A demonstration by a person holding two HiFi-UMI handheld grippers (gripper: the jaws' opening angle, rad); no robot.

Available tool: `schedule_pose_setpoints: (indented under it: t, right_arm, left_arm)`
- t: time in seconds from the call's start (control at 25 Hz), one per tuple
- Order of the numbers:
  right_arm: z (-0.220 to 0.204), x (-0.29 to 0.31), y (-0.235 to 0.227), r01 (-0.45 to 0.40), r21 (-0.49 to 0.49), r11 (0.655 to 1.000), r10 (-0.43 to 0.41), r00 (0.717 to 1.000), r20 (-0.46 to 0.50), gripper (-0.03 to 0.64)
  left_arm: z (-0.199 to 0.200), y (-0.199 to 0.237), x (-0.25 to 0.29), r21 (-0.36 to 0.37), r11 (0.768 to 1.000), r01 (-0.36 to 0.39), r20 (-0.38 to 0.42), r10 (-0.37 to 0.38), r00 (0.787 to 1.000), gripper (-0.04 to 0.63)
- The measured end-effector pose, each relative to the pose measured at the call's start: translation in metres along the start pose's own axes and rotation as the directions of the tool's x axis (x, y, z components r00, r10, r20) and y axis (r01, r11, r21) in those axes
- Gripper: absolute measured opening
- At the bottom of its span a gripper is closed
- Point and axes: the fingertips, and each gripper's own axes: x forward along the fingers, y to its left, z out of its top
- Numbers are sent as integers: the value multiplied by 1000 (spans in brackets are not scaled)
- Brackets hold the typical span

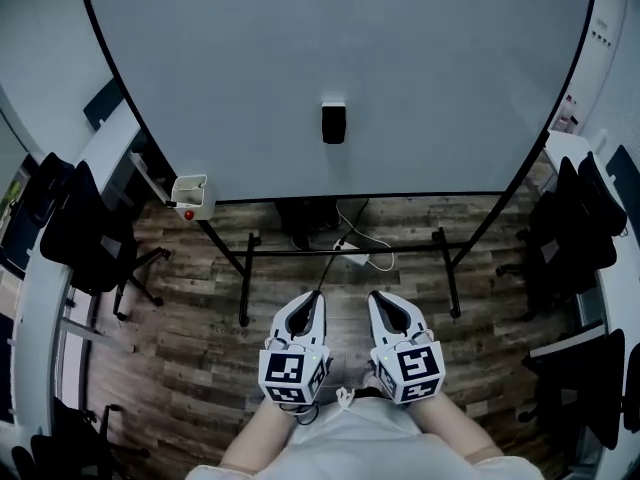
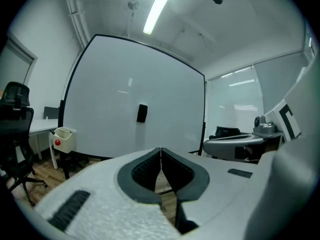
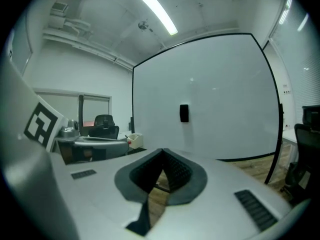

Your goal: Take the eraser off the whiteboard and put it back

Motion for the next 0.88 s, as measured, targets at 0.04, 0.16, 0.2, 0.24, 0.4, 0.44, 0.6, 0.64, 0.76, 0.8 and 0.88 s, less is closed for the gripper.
schedule_pose_setpoints:
  t: [0.04, 0.16, 0.2, 0.24, 0.4, 0.44, 0.6, 0.64, 0.76, 0.8, 0.88]
  right_arm:
    - [0, 4, -15, -5, 0, 1000, 5, 1000, -6, 28]
    - [-5, 14, -52, -15, 5, 1000, 15, 1000, -27, 28]
    - [-7, 18, -63, -15, 7, 1000, 16, 999, -33, 28]
    - [-8, 24, -73, -14, 11, 1000, 14, 999, -37, 28]
    - [-10, 51, -100, -19, 36, 999, 20, 999, -42, 28]
    - [-9, 58, -103, -24, 39, 999, 25, 999, -41, 28]
    - [-2, 90, -115, -19, 42, 999, 21, 999, -34, 28]
    - [0, 99, -117, -17, 43, 999, 19, 999, -33, 28]
    - [12, 129, -119, -22, 38, 999, 23, 999, -27, 28]
    - [17, 139, -120, -19, 36, 999, 20, 1000, -20, 28]
    - [30, 158, -128, 0, 35, 999, 0, 1000, 3, 28]
  left_arm:
    - [-1, -4, 13, -13, 1000, -10, -1, 10, 1000, 18]
    - [-7, -11, 46, -38, 998, -46, -20, 45, 999, 18]
    - [-8, -12, 54, -42, 998, -55, -26, 53, 998, 18]
    - [-7, -14, 63, -45, 997, -59, -31, 58, 998, 18]
    - [4, -13, 90, -39, 997, -61, -28, 60, 998, 18]
    - [7, -9, 97, -31, 997, -66, -25, 65, 998, 18]
    - [18, 8, 131, -5, 997, -76, -17, 76, 997, 18]
    - [21, 12, 142, -1, 997, -73, -15, 73, 997, 18]
    - [33, 28, 171, 6, 999, -52, -7, 52, 999, 18]
    - [38, 34, 180, 8, 999, -45, -1, 45, 999, 18]
    - [50, 48, 197, 8, 999, -37, 20, 37, 999, 18]
